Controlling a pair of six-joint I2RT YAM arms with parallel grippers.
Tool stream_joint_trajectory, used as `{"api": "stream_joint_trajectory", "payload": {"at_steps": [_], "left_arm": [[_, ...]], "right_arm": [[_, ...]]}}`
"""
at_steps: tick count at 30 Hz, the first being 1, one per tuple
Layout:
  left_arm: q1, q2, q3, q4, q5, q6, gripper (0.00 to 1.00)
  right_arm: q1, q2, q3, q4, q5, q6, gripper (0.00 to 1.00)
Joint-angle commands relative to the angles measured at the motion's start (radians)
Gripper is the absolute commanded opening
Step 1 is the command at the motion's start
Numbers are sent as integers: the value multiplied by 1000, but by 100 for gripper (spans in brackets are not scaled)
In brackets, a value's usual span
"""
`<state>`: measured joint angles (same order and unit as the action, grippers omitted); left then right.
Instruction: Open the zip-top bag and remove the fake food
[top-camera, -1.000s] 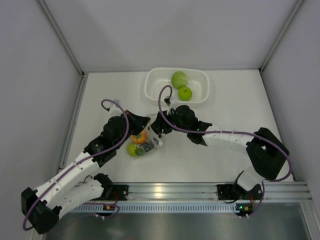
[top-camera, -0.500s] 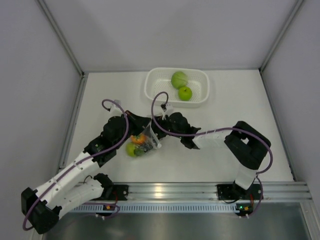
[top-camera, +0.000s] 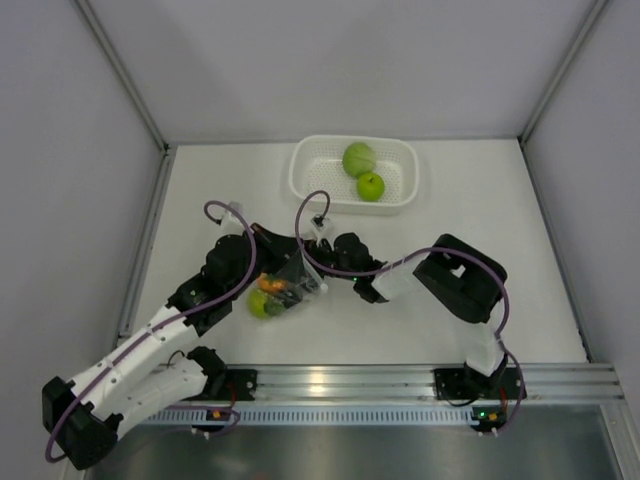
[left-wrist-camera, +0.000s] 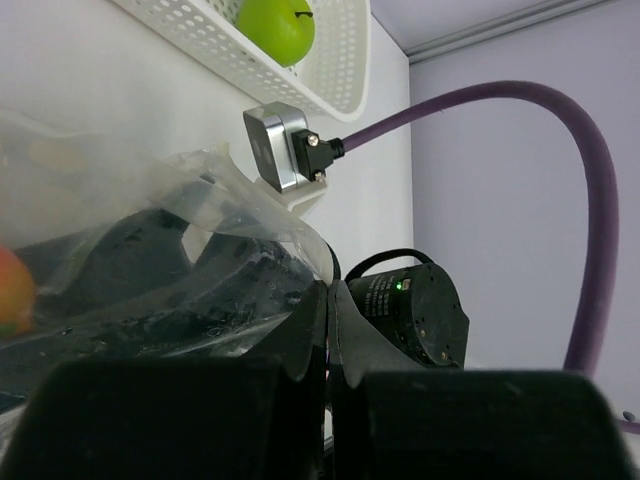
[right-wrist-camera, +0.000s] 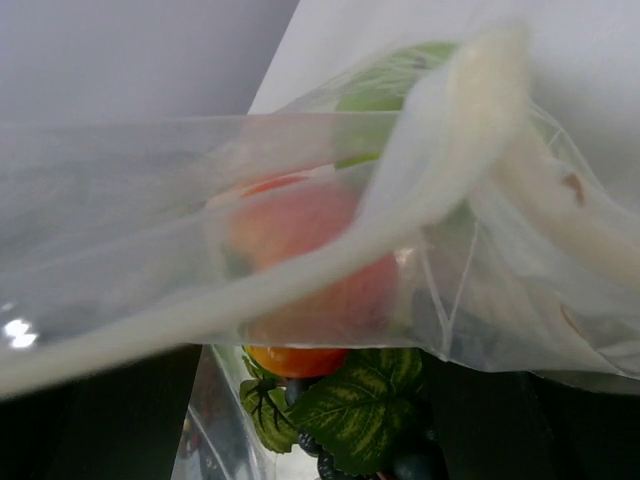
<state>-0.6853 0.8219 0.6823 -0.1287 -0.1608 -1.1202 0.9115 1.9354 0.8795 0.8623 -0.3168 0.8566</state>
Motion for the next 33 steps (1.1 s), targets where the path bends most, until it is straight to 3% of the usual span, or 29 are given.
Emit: {"api": "stream_joint_trajectory", "payload": {"at_steps": [1, 6, 10, 12, 19, 25, 29, 33], "left_arm": [[1, -12, -24, 81, 21, -26, 0], [1, -9, -46, 103, 26, -32, 0], [1, -7, -59, 118, 30, -33, 0], [1, -9, -67, 118, 30, -35, 0], [1, -29, -58, 118, 37, -21, 0], [1, -53, -52, 118, 23, -10, 0], [1, -41, -52, 118, 21, -13, 0], [0, -14, -44, 120, 36, -24, 0]], "right_arm": [[26, 54, 53, 133, -36, 50, 84], [33, 112, 81, 118, 8, 58, 83], [32, 157, 101, 199, -11, 87, 84], [36, 166, 110, 187, 10, 87, 79], [41, 50, 15, -52, 362, 36, 70], [26, -67, -69, -146, 478, 3, 68], [26, -141, -102, -149, 464, -40, 69], [24, -151, -123, 8, 334, -48, 75]]}}
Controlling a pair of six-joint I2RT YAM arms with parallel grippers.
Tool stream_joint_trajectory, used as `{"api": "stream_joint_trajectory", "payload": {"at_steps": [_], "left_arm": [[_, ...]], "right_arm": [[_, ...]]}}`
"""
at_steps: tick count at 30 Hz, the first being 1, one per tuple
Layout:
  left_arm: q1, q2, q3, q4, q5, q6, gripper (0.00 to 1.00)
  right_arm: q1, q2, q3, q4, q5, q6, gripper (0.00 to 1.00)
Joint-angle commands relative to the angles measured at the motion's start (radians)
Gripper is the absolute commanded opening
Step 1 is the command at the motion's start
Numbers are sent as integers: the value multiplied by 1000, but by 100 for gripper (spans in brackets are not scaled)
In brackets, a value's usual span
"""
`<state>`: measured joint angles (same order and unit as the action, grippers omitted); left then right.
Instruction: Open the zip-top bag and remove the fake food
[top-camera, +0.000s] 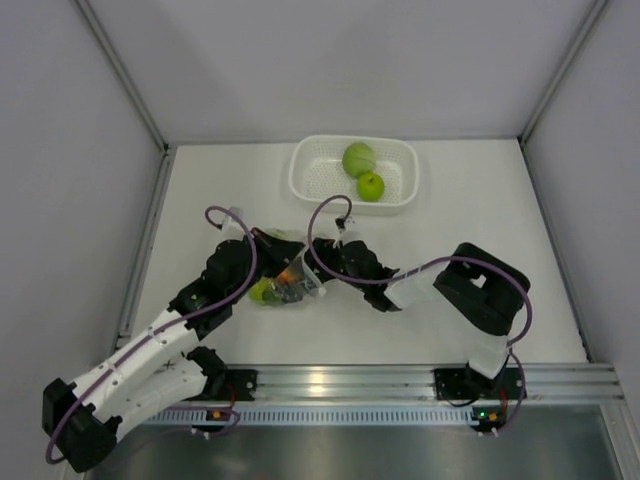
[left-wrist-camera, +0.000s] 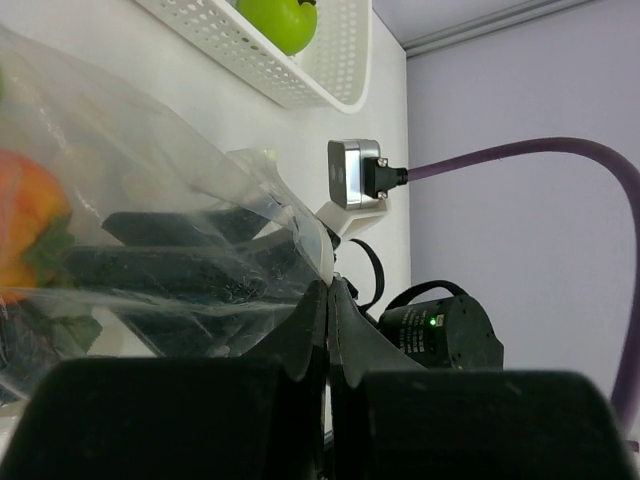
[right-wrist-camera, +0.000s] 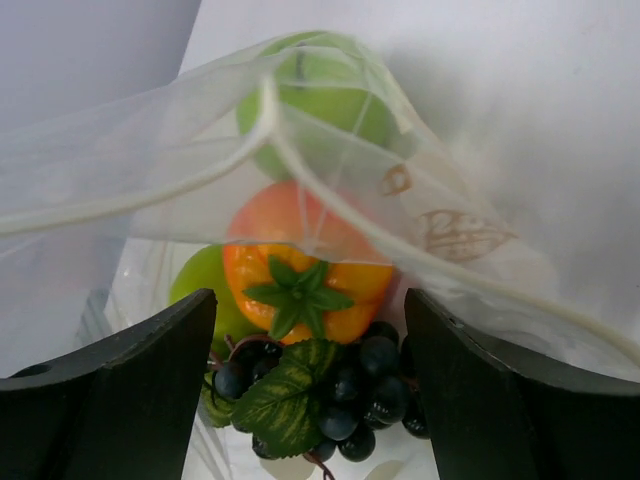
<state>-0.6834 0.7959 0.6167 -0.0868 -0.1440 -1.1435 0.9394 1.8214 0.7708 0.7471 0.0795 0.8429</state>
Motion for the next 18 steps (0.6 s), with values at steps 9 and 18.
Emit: {"api": "stream_joint_trajectory", "payload": {"at_steps": [9, 18], "left_arm": [[-2, 23, 20, 76, 50, -13, 0], [-2, 25, -17, 76, 50, -12, 0]], "right_arm": [[-2, 44, 131, 34, -50, -64, 86], [1, 188, 292, -132, -18, -83, 97]]}}
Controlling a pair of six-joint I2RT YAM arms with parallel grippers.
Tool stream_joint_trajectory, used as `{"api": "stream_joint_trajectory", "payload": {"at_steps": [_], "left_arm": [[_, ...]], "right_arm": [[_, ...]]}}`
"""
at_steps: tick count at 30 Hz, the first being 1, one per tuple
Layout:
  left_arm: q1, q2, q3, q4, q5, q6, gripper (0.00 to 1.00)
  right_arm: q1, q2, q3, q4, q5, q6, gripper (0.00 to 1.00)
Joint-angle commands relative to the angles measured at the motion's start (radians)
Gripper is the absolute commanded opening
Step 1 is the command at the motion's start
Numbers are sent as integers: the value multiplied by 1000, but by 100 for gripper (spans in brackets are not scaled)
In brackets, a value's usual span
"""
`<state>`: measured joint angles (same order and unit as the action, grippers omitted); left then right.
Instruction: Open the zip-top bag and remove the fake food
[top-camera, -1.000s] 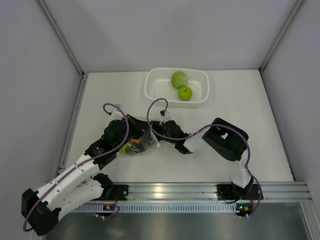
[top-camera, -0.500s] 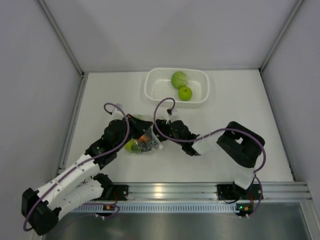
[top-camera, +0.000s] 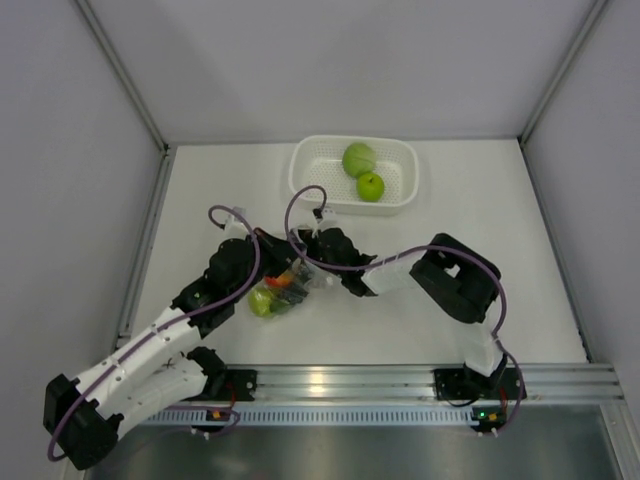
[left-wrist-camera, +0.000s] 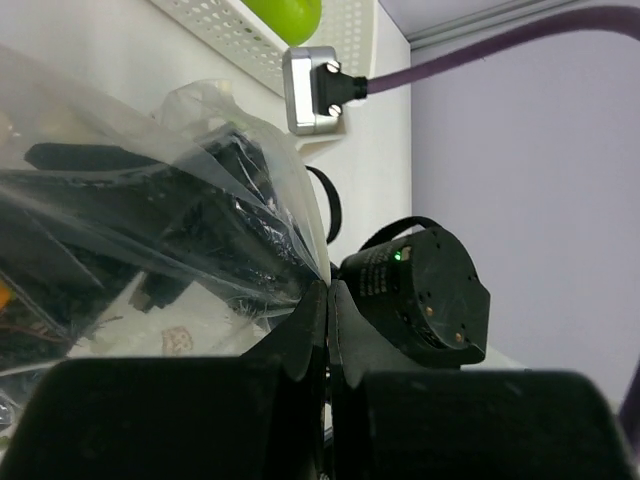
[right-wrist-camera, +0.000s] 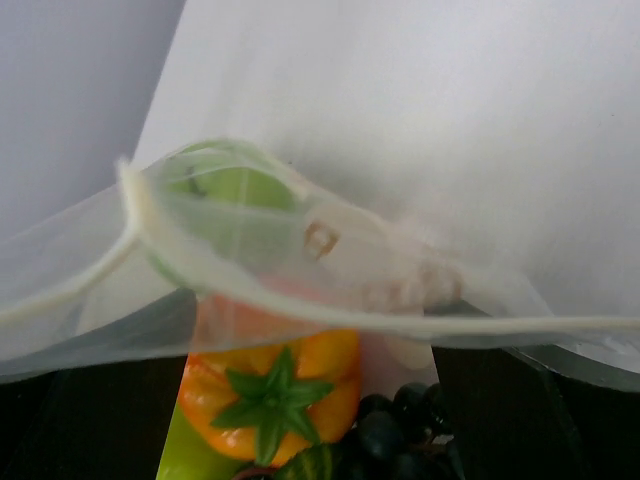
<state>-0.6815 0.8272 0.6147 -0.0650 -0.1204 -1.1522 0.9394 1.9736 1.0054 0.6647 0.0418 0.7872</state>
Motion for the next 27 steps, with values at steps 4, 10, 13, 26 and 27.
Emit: {"api": "stream_joint_trajectory", "payload": {"at_steps": [4, 10, 13, 26, 27], "left_arm": [[-4, -20, -38, 54, 15, 5, 0], [-4, -59, -73, 35, -33, 23, 0], [-4, -82, -75, -8, -79, 49, 0], [-4, -126, -136, -27, -97, 72, 0], [-4, -131, -138, -27, -99, 72, 0]], "right_arm": [[9, 102, 110, -102, 15, -40, 96], [29, 81, 73, -116, 30, -54, 96], [35, 25, 35, -114, 1, -75, 96], [62, -111, 33, -284, -293, -247, 99], [77, -104, 59, -353, -272, -261, 100]]}}
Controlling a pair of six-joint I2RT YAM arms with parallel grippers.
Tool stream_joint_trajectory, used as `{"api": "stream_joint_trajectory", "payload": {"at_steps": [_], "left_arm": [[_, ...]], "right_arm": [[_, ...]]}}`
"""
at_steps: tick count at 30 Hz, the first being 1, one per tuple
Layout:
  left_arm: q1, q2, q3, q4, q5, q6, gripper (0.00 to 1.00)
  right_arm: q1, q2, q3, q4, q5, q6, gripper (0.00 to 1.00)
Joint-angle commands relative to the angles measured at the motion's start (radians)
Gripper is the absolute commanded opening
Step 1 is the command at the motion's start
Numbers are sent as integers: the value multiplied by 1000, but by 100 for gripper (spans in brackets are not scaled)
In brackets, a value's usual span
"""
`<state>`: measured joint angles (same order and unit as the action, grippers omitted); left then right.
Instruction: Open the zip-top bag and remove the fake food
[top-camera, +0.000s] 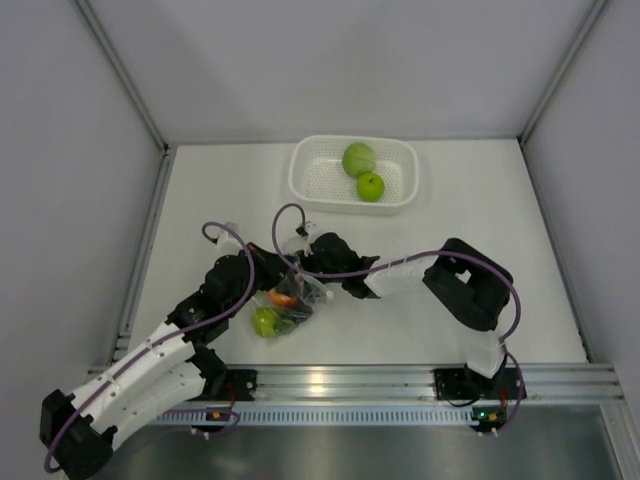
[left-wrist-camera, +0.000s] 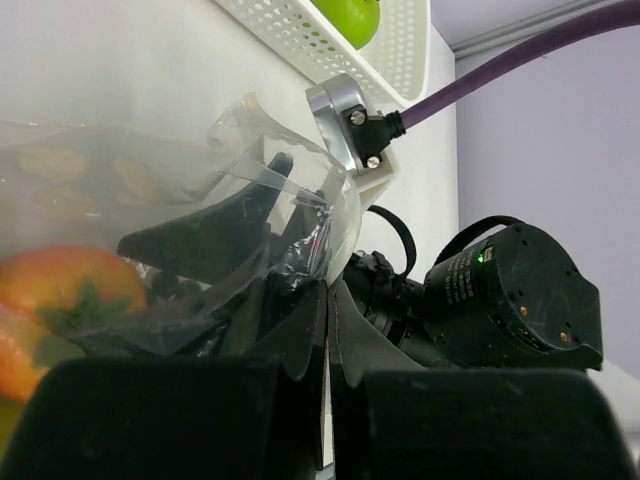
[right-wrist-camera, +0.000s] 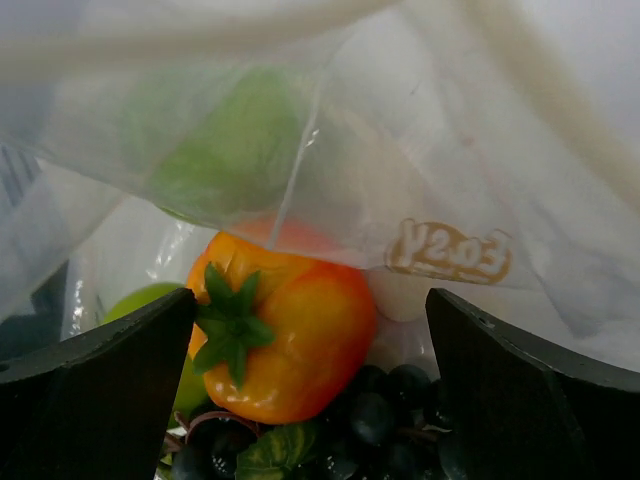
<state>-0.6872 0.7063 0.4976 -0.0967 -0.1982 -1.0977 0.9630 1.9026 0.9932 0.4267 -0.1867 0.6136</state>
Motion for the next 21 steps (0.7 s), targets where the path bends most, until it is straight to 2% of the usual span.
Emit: {"api": "stream_joint_trajectory", "payload": {"at_steps": [1, 7, 11, 13, 14, 17, 18, 21], "left_arm": [[2, -11, -24, 3, -24, 19, 0], [2, -13, -25, 5, -27, 21, 0], [2, -14, -24, 3, -26, 27, 0], [2, -21, -27, 3, -27, 28, 0], [2, -24, -27, 3, -30, 29, 0], [2, -28, -31, -1, -40, 30, 0], [2, -27, -31, -5, -44, 30, 0], [2, -27, -31, -5, -52, 32, 0]], "right_arm": [[63, -22, 88, -150, -18, -116, 99], [100, 39, 130, -210, 102, -124, 100], [105, 32, 137, -238, 237, -124, 99], [105, 24, 134, -250, 272, -126, 95], [105, 12, 130, -252, 295, -130, 93], [105, -25, 102, -232, 309, -138, 77], [105, -34, 94, -224, 312, -141, 69], [105, -74, 68, -204, 332, -156, 61]]}}
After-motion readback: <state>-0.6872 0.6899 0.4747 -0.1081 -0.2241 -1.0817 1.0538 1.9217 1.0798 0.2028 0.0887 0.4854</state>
